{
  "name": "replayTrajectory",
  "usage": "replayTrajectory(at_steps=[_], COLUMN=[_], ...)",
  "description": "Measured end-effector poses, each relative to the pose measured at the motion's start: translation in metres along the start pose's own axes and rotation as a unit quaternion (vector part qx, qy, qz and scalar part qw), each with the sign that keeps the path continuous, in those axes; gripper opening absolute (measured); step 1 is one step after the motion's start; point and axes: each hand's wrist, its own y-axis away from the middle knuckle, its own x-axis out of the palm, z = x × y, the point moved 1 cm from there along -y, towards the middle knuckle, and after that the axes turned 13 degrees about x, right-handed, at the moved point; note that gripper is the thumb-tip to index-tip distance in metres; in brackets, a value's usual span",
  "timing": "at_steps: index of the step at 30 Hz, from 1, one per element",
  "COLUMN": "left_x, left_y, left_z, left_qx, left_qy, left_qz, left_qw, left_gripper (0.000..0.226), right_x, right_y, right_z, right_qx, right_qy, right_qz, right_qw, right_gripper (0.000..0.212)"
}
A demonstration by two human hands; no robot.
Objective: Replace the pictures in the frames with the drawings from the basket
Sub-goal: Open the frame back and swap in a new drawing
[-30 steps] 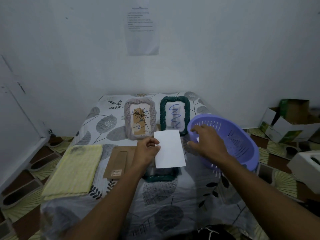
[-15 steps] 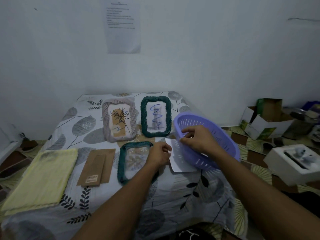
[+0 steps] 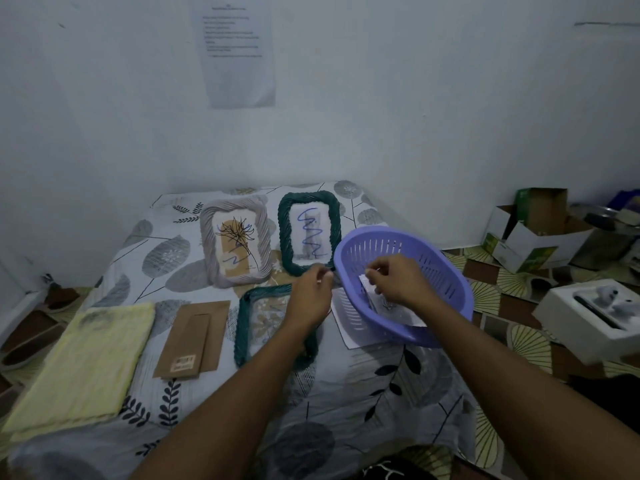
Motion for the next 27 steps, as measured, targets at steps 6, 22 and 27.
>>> replayTrajectory(at_steps=[6,22,27], left_x=[0.005,0.006,-0.005], left_y=[-0.006,-0.007,-0.006], left_z=[-0.013,-0.006,-0.007], left_qx=[0.005,0.035,0.007], left_qy=[0.011,-0.007,0.060], left_qz=[0.074,0.046,0.048], left_qw=[0.997,0.998,0.997], left_gripper=[0.051,0.053,0.041], right_x=[0.008,0.012,-0.007], right_y=[-0.034,-0.038,-0.031], right_z=[-0.016,-0.018,0.003], right_qx=[0.030,0.041,0.035], right_qy=[0.169,0.190,0.085], right_qz=[0.013,0.010,-0.018], right_qw=[0.985,0.981,0.996], right_gripper=[0.038,0.026,0.024])
